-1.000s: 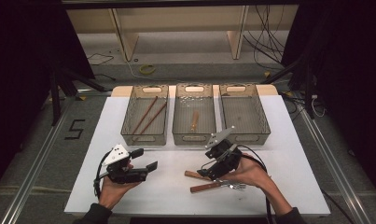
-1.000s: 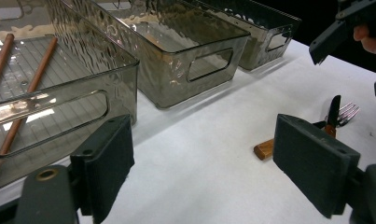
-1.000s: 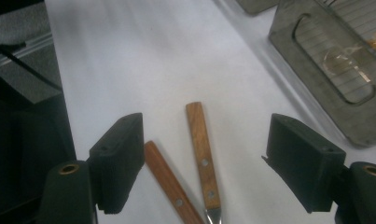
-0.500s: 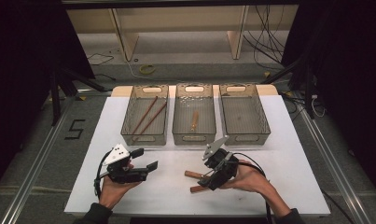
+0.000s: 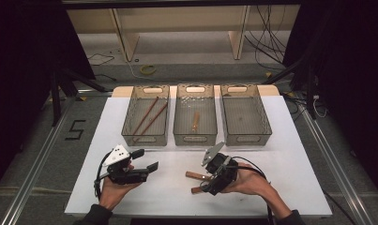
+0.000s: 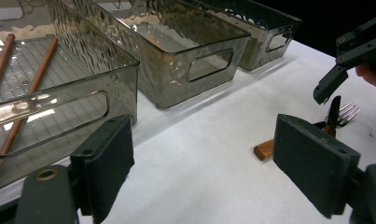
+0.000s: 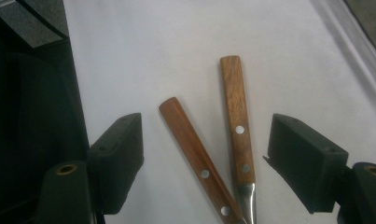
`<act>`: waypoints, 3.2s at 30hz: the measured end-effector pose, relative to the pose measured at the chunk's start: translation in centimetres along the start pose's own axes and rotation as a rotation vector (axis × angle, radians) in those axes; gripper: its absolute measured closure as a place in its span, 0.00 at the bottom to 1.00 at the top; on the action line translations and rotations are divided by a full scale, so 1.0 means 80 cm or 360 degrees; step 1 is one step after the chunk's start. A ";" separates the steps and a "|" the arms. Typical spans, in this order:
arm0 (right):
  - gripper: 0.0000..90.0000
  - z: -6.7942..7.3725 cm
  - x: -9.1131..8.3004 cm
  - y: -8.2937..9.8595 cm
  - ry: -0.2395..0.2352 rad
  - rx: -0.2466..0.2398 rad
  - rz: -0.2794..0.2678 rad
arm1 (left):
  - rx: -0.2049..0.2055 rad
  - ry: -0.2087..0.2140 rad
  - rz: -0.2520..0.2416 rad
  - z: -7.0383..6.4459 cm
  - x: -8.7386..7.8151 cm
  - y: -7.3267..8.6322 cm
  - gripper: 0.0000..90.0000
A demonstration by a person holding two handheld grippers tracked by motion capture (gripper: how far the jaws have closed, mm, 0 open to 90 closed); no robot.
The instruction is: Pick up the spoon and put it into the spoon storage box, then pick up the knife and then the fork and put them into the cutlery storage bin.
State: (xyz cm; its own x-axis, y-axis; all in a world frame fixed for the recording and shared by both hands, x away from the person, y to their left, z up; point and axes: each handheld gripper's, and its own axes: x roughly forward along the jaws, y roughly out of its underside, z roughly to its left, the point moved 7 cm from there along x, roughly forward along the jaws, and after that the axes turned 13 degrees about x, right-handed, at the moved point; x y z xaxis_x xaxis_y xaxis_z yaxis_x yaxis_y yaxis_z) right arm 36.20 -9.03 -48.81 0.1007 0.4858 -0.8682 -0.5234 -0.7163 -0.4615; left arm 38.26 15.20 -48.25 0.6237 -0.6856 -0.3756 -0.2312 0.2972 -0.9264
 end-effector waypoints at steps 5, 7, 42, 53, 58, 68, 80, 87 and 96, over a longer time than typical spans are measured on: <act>0.32 0.001 0.004 0.005 0.0004 -0.0039 0.0045 | 0.0003 0.0001 0.0003 0.000 -0.001 0.000 0.22; 0.33 0.002 0.005 0.005 0.0004 -0.0043 0.0054 | 0.0004 -0.0001 0.0002 0.000 -0.001 0.000 0.22; 0.63 -0.001 0.032 0.032 0.0146 -0.0329 0.0310 | 0.0015 0.0017 0.0004 -0.003 -0.002 0.001 0.22; 0.74 -0.006 0.036 0.034 0.0155 -0.0370 0.0379 | 0.0017 0.0016 0.0004 -0.003 -0.001 0.001 0.22; 0.76 -0.005 0.037 0.034 0.0144 -0.0402 0.0400 | 0.0013 0.0016 0.0003 -0.003 -0.001 0.001 0.22; 0.83 -0.002 0.038 0.034 0.0105 -0.0491 0.0431 | 0.0027 0.0019 0.0013 -0.003 -0.001 0.002 0.22; 0.86 0.000 0.037 0.034 0.0098 -0.0575 0.0433 | 0.0025 0.0017 0.0014 -0.004 0.000 0.002 0.22; 0.86 -0.001 0.033 0.030 0.0115 -0.0558 0.0395 | 0.0026 0.0016 0.0014 -0.003 -0.001 0.002 0.22; 0.86 -0.004 0.024 0.023 0.0135 -0.0455 0.0323 | 0.0023 0.0016 0.0015 -0.003 0.000 0.002 0.22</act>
State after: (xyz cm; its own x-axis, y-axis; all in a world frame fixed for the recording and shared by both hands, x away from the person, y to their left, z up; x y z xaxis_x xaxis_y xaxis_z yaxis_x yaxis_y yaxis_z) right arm 35.71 -9.56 -51.37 0.0949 0.2849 -0.9539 -0.2835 -0.9108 -0.3002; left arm 38.00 15.08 -48.39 0.6139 -0.6892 -0.3848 -0.2264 0.3132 -0.9223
